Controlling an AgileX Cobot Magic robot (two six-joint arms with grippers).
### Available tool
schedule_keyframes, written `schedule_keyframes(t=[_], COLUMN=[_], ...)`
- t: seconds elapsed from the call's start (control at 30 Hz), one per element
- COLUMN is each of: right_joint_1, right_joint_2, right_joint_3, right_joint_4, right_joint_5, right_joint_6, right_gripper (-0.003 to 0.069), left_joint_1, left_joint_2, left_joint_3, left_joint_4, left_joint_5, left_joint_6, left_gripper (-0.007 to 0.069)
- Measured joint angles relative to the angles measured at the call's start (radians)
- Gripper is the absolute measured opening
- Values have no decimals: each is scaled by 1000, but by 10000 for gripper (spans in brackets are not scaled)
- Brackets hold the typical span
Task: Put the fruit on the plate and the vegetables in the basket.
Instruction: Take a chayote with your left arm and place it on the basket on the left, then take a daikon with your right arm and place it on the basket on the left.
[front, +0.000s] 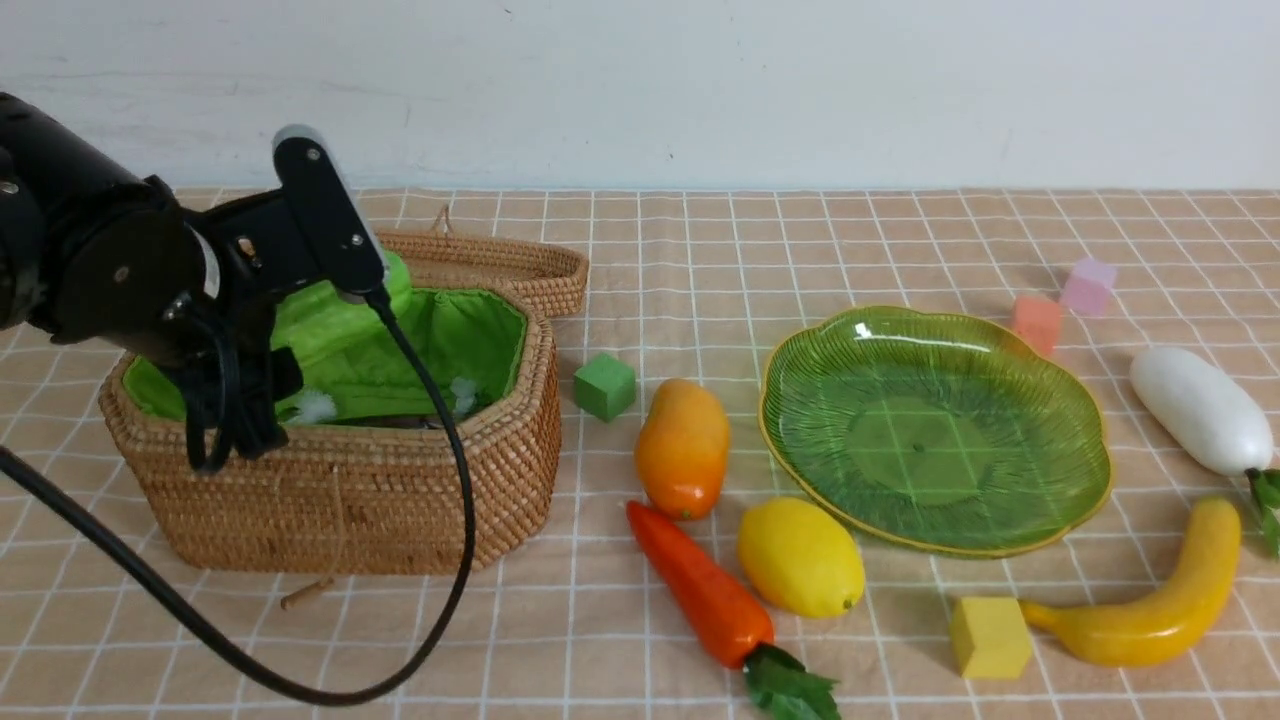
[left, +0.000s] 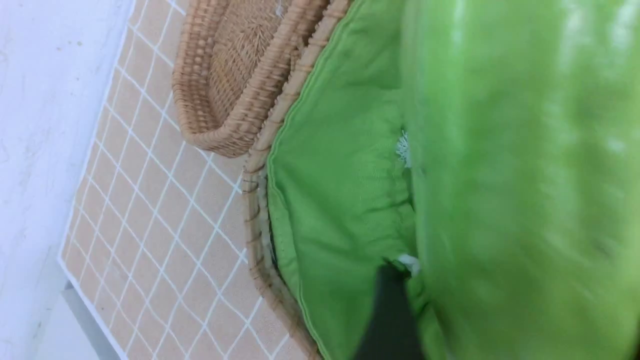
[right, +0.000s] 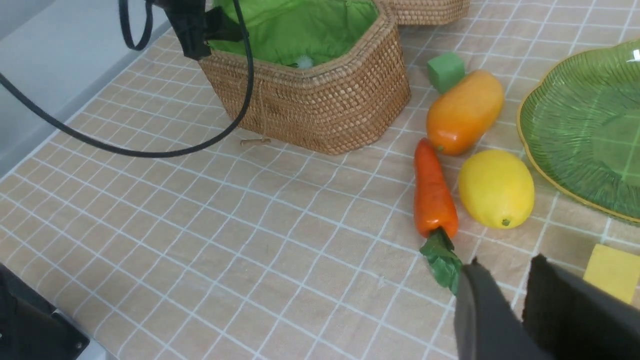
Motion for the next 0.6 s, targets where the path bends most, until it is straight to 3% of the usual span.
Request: schedule_keyframes(t=[0.03, 0.1, 0.23, 0.33, 0.43, 0.57, 0.6], right_joint_1=[0, 0, 0, 0, 0, 0, 0], right_joint_2=[3, 18, 108, 224, 311, 425, 447], right_joint_3=[0, -3, -57, -124, -166, -212, -221], right_joint_4=[2, 4, -18, -53, -60, -60, -60], right_joint_5=[-3, -6, 38, 84, 116, 153, 158], right_joint_6=[0, 0, 0, 0, 4, 14, 16], right_gripper=[162, 162, 162, 162, 162, 162, 162], left_joint_1=[0, 0, 0, 0, 0, 0, 0], left_joint_2=[3, 2, -43, -147, -241, -368, -402], left_joint_3=[0, 0, 0, 0, 0, 3, 13], left_joint_4=[4, 3, -71, -256, -376, -456, -478], left_joint_5=[0, -2, -3, 1, 38, 115, 127], left_joint_6=[0, -1, -101, -368, -556, -611, -599], left_gripper=[605, 644, 643, 510, 316, 11, -13])
